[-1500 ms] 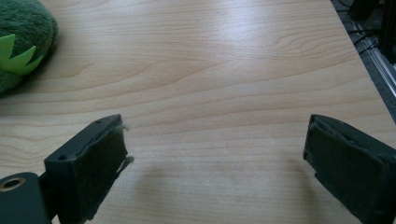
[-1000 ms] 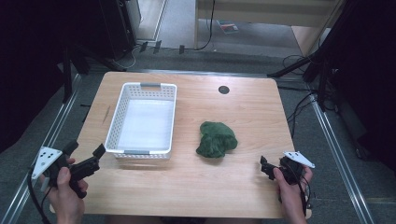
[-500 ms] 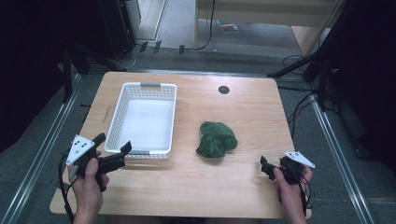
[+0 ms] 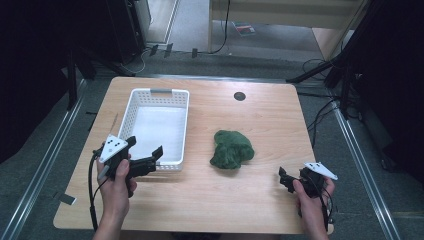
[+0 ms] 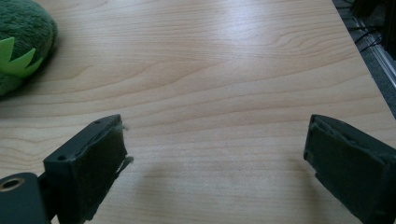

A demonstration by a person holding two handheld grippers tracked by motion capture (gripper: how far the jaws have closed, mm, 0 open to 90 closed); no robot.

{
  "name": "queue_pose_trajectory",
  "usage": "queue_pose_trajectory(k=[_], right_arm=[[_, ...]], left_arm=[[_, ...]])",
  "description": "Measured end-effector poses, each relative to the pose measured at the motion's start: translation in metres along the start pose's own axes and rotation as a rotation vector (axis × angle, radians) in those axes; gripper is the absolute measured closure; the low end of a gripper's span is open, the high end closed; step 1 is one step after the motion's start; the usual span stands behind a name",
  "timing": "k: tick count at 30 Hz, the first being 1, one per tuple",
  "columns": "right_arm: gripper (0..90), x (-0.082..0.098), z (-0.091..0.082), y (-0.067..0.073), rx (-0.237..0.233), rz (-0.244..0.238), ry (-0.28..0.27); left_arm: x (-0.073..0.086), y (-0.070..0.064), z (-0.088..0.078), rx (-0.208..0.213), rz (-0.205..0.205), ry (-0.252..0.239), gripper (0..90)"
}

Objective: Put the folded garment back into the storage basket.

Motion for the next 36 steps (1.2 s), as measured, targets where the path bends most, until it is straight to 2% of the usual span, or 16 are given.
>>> queue_pose_trajectory(k=[1,2,3,4,7,9,10,21,26,32,36], right_arm=[[5.5,0.0,0.0,0.0,0.001,0.001,0.002],[5.4,0.0,0.0,0.0,0.0,0.001,0.002],[5.4,0.0,0.0,0.0,0.0,0.001,0.003],[5.4,0.0,0.0,0.0,0.0,0.001,0.003],[5.3,0.0,0.0,0.0,-0.001,-0.001,0.003],[5.3,0.0,0.0,0.0,-0.005,-0.001,0.001],[5.3,0.0,0.0,0.0,-0.005,-0.001,0.001],[5.3,0.0,0.001,0.0,-0.005,0.0,0.002],[5.0,0.0,0.001,-0.001,0.002,0.009,0.006],[4.3,0.0,0.001,-0.001,-0.002,0.009,0.01],[4.2,0.0,0.001,-0.001,-0.003,0.009,0.011]], left_arm=[[-0.001,-0.006,0.007,0.013,-0.001,0.005,3.6],[-0.001,-0.006,0.007,0.013,-0.001,0.005,3.5],[-0.002,-0.012,0.014,0.025,0.003,0.014,3.6],[-0.002,-0.012,0.014,0.025,0.003,0.014,3.5],[-0.004,-0.023,0.024,0.043,0.003,0.02,3.6],[-0.004,-0.032,0.034,0.07,0.013,0.044,3.3],[-0.004,-0.032,0.034,0.07,0.013,0.044,1.8],[-0.002,-0.067,0.072,0.129,-0.007,0.093,1.6],[0.001,-0.077,0.083,0.153,-0.01,0.118,0.1],[0.008,-0.089,0.098,0.152,-0.025,0.14,0.1],[0.009,-0.095,0.105,0.152,-0.013,0.157,0.1]])
Point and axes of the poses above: each handheld gripper's, and its own axes: z roughly forward along the jaws, x roughly out of its underside, y roughly to its left, the point moved 4 cm from there along z, roughly forward along the jaws, and after that the axes turned 9 degrees about x, right-handed, at the moved point
